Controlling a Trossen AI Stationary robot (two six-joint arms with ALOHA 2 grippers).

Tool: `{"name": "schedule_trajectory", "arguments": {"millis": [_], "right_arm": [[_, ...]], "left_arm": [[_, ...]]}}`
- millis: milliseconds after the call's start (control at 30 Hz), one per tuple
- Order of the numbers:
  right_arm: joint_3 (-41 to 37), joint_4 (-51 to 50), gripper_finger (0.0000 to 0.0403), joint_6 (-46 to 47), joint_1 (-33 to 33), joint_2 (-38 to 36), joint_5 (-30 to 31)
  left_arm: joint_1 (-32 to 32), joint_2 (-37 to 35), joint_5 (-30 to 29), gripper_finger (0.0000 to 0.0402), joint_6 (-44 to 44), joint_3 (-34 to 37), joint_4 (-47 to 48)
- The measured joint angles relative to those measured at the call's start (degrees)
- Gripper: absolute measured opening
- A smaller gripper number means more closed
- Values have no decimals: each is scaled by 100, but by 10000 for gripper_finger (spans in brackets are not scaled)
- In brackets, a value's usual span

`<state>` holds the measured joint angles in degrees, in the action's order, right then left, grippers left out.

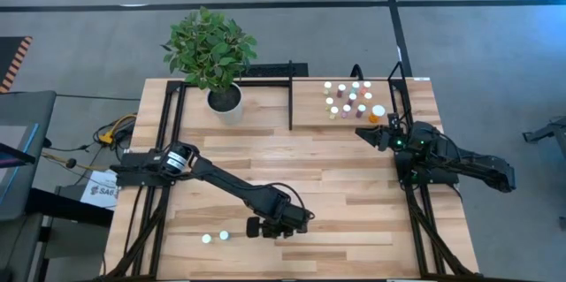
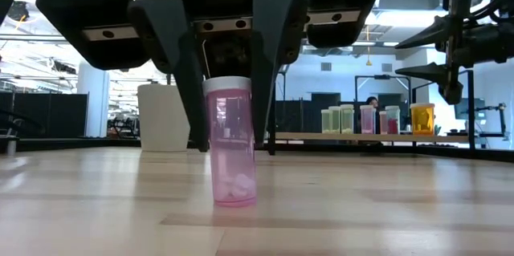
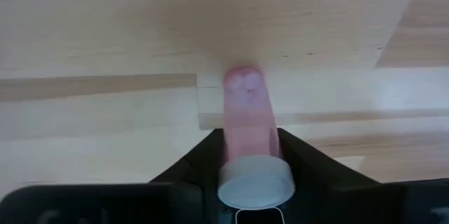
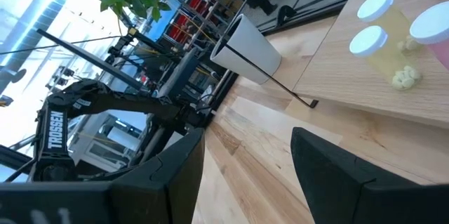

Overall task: Pick and place medicine bottles onto shelf by color
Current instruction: Move the pink pill bottle to the center of the table

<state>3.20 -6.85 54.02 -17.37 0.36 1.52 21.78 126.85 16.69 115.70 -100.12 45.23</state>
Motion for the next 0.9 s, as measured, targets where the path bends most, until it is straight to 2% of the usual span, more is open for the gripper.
{"name": "schedule_trajectory", "arguments": {"millis": [133,367,633,767,900], "right_arm": [[0,0,234,0,0,0,0],[0,0,234,0,0,0,0],[0,0,234,0,0,0,0],[0,1,234,0,0,0,0],[0,0,234,0,0,0,0]], "left_arm": [[0,0,25,91,-145,0,-8],[-48,-2,137,98,-260,0,-68],[-404,-4,662,96,-856,-14,-46],[-644,-9,748,96,-1267,-261,350],[-912,-9,565,96,-1791,-735,1300]]}}
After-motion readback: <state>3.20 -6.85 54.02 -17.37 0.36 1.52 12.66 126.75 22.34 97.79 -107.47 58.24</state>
